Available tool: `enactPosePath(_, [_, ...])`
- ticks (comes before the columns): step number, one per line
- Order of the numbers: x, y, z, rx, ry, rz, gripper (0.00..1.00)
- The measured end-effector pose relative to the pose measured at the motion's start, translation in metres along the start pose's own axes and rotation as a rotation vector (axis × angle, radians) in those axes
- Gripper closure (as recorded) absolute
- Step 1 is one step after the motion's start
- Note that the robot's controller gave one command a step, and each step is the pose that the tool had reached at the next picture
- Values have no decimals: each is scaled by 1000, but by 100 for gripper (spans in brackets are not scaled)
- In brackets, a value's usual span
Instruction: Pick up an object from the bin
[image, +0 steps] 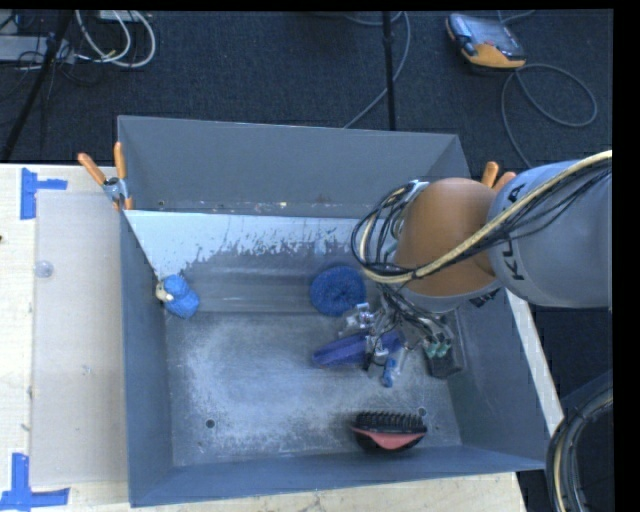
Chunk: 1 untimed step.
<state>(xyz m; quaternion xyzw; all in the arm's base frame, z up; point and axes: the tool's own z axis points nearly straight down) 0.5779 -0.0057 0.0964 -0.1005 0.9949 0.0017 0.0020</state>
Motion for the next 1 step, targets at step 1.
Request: enactPosePath(1, [-1,0,-11,1,-5,1,100])
